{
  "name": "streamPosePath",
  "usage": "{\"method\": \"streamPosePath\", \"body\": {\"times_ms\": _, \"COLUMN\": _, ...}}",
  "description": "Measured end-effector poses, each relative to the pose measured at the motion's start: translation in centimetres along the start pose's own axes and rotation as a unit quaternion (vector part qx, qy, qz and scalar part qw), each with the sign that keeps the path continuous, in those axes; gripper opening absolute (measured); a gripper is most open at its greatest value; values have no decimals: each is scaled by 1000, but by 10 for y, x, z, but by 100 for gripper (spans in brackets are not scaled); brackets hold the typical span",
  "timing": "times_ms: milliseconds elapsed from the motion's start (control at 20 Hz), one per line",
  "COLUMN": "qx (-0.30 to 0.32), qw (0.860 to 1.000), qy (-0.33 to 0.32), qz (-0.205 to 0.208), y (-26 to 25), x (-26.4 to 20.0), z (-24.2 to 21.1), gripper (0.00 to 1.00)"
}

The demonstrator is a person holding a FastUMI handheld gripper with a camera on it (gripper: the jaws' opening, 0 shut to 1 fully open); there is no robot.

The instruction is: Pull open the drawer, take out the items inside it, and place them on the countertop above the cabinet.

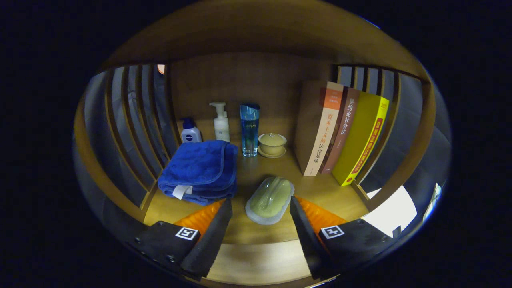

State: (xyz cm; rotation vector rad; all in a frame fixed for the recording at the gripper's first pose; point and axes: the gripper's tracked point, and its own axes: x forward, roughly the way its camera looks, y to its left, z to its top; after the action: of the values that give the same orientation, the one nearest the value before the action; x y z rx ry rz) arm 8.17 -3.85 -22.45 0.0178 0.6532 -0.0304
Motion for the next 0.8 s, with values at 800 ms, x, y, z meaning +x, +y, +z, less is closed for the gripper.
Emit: {"method": "streamPosePath", "body": {"times_ms": 800, "qx": -2, "qw": 994, "qy": -112, "qz": 14, "y": 1, "x": -162, "z": -49, "gripper": 97}}
